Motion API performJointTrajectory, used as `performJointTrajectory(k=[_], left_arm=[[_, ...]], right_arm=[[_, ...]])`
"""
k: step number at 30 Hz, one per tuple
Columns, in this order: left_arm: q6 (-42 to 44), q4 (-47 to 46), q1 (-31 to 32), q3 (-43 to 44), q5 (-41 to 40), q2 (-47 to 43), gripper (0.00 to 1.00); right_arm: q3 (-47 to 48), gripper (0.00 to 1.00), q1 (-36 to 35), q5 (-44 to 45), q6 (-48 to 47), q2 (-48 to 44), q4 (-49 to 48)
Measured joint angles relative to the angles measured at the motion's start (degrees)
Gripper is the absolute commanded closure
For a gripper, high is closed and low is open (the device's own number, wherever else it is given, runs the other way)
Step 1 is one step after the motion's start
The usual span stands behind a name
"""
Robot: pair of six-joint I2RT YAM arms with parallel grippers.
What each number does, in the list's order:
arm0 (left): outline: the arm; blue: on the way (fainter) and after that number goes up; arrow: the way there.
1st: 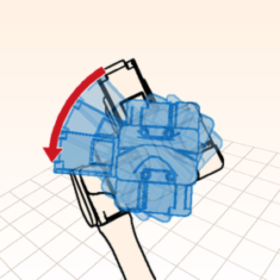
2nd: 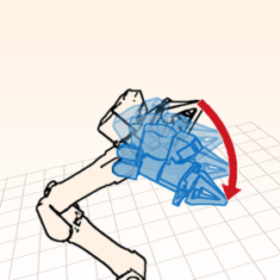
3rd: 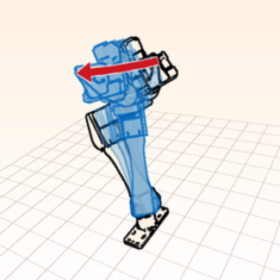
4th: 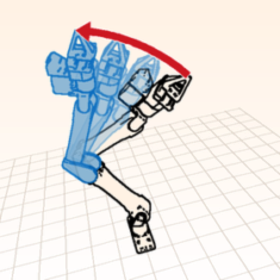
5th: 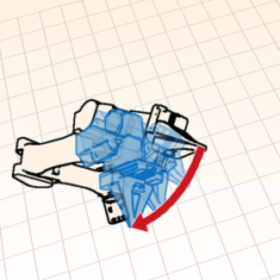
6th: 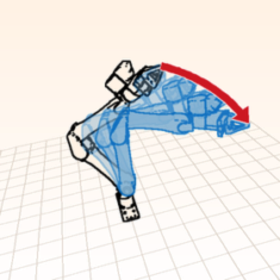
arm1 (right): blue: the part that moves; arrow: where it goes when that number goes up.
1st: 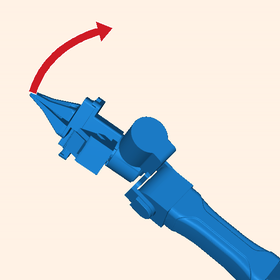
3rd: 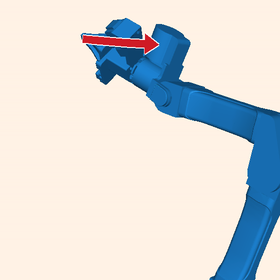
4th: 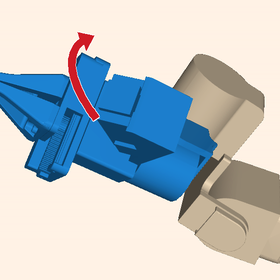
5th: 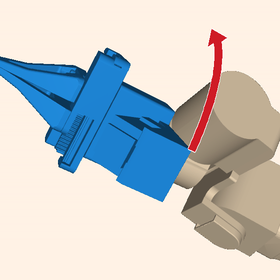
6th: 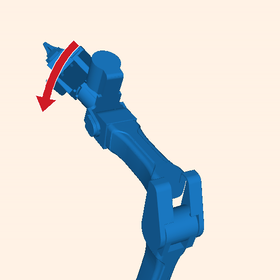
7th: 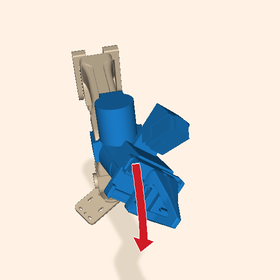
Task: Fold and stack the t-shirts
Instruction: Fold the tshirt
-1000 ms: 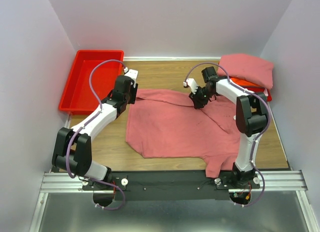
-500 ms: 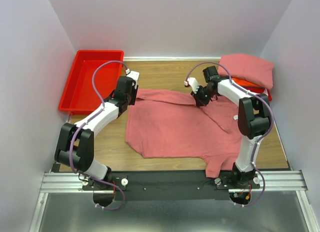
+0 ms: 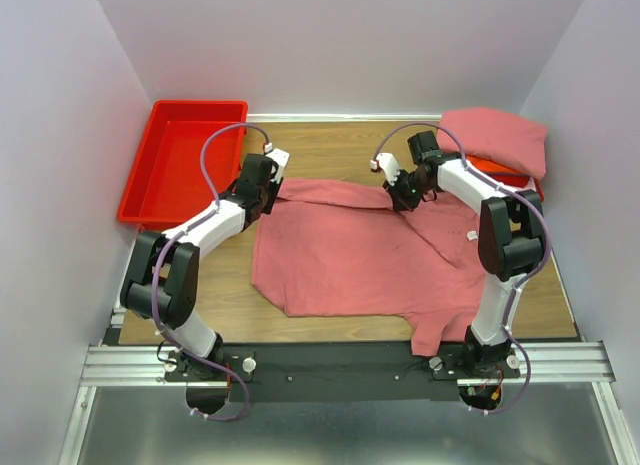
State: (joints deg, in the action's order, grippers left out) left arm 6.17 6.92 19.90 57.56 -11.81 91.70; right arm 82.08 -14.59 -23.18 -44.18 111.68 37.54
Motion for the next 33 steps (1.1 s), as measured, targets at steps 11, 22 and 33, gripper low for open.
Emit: performJointTrajectory(k=[11,22,33], left_arm=[[1.05,-0.13,3.56,3.21,-2.32,6.71,0.55],[2.38,0.61,6.54,6.95,-10.82,14.23,0.61],[2.6,1.51,7.5,9.62,-16.26,17.42,0.62]], right_arm=[[-0.9,1.0,2.03,-0.37,0.24,-0.15,-0.22],[-0.94,1.0,2.34,-1.16,0.7,-0.15,-0.22],[-0.94,1.0,2.34,-1.75,0.83,-0.15,-0.22]])
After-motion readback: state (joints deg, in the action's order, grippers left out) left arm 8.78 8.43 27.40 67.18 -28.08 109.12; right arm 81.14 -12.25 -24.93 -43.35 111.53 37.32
